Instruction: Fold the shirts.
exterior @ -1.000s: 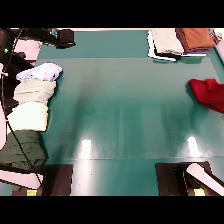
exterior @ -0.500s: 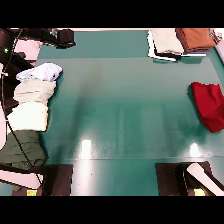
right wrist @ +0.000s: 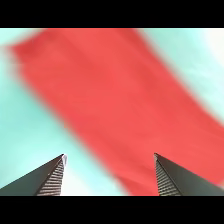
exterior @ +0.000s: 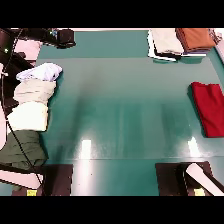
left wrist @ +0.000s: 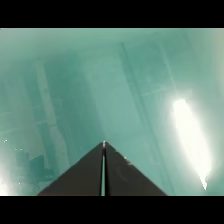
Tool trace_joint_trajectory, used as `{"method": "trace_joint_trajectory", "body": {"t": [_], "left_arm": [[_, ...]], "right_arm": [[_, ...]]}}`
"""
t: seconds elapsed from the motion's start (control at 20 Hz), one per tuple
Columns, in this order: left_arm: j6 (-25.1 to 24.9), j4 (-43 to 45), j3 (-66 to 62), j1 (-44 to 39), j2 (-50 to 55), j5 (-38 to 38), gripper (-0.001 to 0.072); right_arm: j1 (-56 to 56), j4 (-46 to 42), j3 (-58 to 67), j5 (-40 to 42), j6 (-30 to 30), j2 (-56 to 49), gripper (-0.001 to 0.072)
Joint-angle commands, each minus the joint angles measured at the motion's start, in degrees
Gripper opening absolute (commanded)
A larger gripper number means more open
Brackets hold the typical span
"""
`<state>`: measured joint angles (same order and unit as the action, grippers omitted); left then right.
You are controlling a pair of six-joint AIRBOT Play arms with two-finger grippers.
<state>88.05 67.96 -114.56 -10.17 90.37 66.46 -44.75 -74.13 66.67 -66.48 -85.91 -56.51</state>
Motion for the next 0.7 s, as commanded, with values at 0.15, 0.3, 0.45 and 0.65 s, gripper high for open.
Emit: {"method": "trace_joint_trajectory", "body": {"t": [0.15,0.3,0.45,0.65], "left_arm": [[0.0,0.0,0.0,0.0,0.0,-0.9,0.0025],[0.0,0.0,0.0,0.0,0.0,-2.1,0.0025],[0.0,0.0,0.0,0.0,0.0,-4.4,0.0025],[0.0,0.0,0.0,0.0,0.0,-7.8,0.0026]], "right_arm": [[29.0,8.3,1.9,-1.1,0.0,0.0,0.0623],[43.1,8.0,1.9,1.5,0.0,0.0,0.0538],[53.5,8.0,1.9,4.0,0.0,0.0,0.0076],[60.1,8.0,1.9,4.2,0.0,0.0,0.0017]]}}
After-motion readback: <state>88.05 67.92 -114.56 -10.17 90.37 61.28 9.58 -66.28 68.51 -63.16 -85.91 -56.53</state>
